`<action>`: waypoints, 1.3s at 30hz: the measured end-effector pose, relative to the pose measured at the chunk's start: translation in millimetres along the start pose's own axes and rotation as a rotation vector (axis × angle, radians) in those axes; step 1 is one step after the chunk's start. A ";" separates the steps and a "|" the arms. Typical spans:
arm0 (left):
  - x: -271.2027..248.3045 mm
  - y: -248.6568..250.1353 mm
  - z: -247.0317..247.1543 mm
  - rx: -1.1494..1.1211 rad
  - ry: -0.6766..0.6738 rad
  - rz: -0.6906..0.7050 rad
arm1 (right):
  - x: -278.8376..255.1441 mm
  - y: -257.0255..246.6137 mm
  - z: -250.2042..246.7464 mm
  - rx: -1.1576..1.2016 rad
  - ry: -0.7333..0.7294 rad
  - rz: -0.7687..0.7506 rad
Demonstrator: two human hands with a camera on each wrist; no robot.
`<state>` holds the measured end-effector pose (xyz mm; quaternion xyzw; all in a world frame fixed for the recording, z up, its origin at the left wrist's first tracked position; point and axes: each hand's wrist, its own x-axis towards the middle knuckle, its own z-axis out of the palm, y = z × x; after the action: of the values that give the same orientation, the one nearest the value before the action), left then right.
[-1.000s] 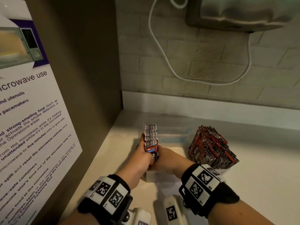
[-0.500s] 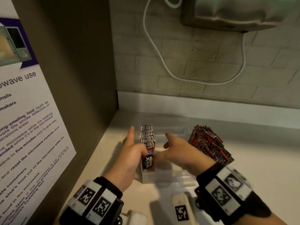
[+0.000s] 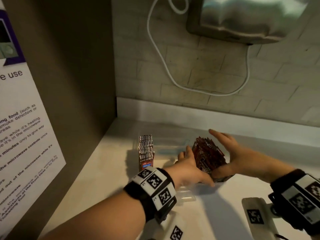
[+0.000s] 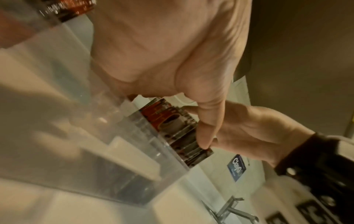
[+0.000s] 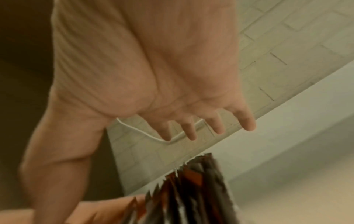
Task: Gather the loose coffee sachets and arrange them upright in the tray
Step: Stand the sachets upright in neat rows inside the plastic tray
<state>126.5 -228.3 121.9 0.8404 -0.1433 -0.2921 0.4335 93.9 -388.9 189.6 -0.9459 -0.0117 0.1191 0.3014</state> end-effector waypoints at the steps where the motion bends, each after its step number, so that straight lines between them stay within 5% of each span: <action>1: 2.7 3.3 -0.3 0.013 -0.003 0.002 | 2.3 3.6 0.9 -0.093 -0.044 -0.004; 12: 27.8 1.6 6.6 -0.247 0.111 -0.041 | 33.5 6.7 23.2 -0.442 -0.118 0.061; 18: 35.3 7.2 7.5 -0.352 0.241 -0.082 | 31.5 11.5 27.0 -0.459 -0.043 0.037; 39: 39.9 10.0 10.6 -0.700 0.208 -0.066 | 30.5 25.4 34.5 -0.246 0.177 -0.043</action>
<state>151.5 -260.7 110.6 0.6706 0.0375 -0.2502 0.6974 114.3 -387.3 141.1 -0.9820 -0.0199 0.0266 0.1858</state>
